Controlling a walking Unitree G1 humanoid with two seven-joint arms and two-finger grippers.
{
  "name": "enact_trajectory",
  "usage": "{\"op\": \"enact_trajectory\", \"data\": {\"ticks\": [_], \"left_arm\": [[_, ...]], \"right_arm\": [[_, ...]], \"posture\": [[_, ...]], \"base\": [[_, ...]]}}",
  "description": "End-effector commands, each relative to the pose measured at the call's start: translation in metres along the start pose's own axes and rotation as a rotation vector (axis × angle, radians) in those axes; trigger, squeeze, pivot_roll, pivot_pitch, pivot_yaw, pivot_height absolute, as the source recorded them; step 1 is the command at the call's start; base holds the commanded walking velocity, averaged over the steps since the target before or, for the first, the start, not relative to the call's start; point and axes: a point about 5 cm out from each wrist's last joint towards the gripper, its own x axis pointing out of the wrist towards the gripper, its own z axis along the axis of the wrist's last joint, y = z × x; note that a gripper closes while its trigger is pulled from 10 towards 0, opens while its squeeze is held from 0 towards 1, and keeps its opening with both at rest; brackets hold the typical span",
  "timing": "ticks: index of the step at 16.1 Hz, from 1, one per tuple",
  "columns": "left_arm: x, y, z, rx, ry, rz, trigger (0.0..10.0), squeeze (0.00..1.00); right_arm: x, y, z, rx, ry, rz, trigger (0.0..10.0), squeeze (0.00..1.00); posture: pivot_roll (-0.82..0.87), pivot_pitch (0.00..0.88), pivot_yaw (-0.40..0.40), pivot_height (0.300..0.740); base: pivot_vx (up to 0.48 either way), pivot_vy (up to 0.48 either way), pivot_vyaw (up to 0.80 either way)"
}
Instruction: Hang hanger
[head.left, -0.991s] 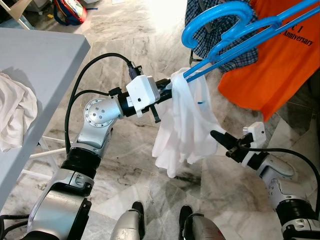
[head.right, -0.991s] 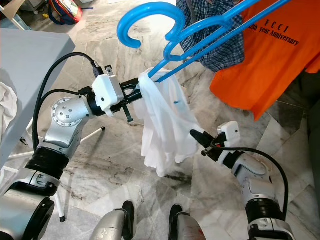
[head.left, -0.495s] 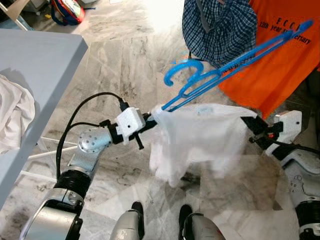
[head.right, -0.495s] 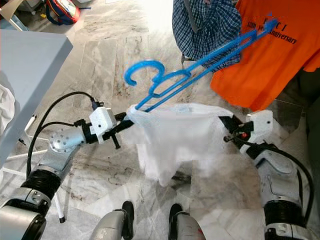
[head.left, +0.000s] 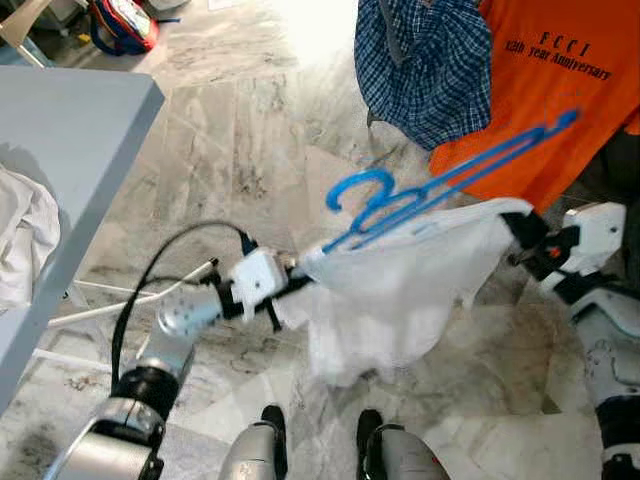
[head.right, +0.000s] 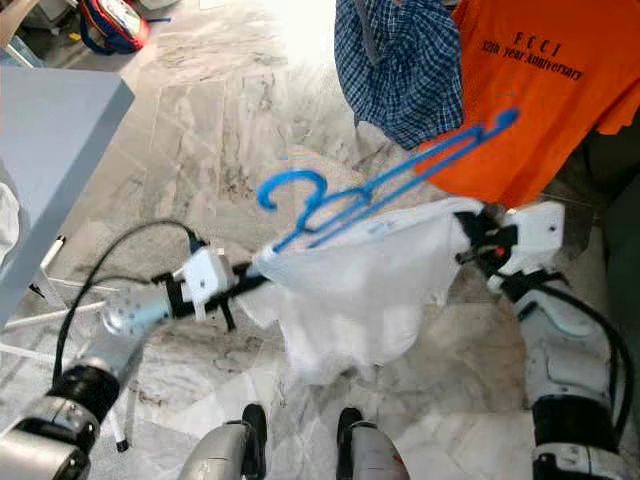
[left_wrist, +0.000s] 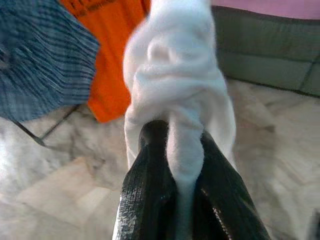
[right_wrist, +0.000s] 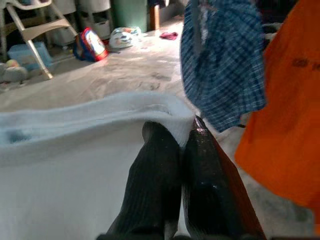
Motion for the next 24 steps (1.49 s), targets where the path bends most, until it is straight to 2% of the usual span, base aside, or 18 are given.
{"op": "enact_trajectory", "data": {"ticks": [1, 2, 7, 11, 16, 19, 20, 21, 22, 24], "left_arm": [[-0.004, -0.009, -0.008, -0.009, 0.025, -0.034, 0.0, 0.00], [-0.005, -0.018, -0.015, -0.034, 0.043, -0.052, 0.0, 0.00], [-0.019, -0.036, -0.041, -0.128, 0.163, -0.057, 0.0, 0.00], [-0.032, -0.043, -0.056, -0.165, 0.253, -0.038, 0.0, 0.00], [-0.037, -0.041, -0.059, -0.174, 0.271, -0.015, 0.0, 0.00], [-0.039, -0.043, -0.063, -0.171, 0.310, -0.044, 0.0, 0.00], [-0.038, -0.046, -0.064, -0.165, 0.317, -0.065, 0.0, 0.00], [-0.035, -0.049, -0.063, -0.159, 0.319, -0.089, 0.0, 0.00], [-0.034, -0.049, -0.063, -0.156, 0.319, -0.092, 0.0, 0.00], [-0.025, -0.049, -0.060, -0.140, 0.310, -0.110, 0.0, 0.00]], "right_arm": [[0.000, -0.005, 0.012, -0.028, -0.034, -0.017, 0.0, 0.00], [0.003, -0.004, 0.018, -0.040, -0.050, -0.021, 0.0, 0.00], [0.006, -0.004, 0.030, -0.060, -0.083, -0.016, 0.0, 0.00], [0.005, -0.006, 0.038, -0.073, -0.098, -0.013, 0.0, 0.00], [0.003, -0.007, 0.039, -0.076, -0.096, -0.005, 0.0, 0.00], [0.007, -0.002, 0.042, -0.079, -0.101, 0.023, 0.0, 0.00], [0.012, 0.005, 0.044, -0.071, -0.112, 0.062, 0.0, 0.00], [0.016, 0.020, 0.045, -0.051, -0.114, 0.150, 0.0, 0.00], [0.016, 0.022, 0.045, -0.049, -0.113, 0.167, 0.0, 0.00], [0.018, 0.056, 0.043, -0.004, -0.097, 0.355, 0.0, 0.00]], "posture": [[0.02, 0.300, 0.054, 0.740], [0.02, 0.300, 0.053, 0.740], [0.01, 0.296, 0.050, 0.740], [0.00, 0.293, 0.047, 0.740], [0.01, 0.293, 0.047, 0.740], [0.00, 0.294, 0.046, 0.740], [0.00, 0.292, 0.045, 0.740], [0.00, 0.290, 0.045, 0.740], [0.00, 0.290, 0.045, 0.740], [0.00, 0.285, 0.046, 0.740]], "base": [[0.000, 0.000, 0.00], [0.000, 0.000, 0.00], [0.000, 0.000, 0.00], [0.000, 0.000, 0.00], [0.000, 0.000, 0.00], [0.000, 0.000, 0.00], [0.000, 0.000, 0.00], [0.000, 0.000, 0.00], [0.000, 0.000, 0.00], [0.000, 0.000, 0.00]]}}
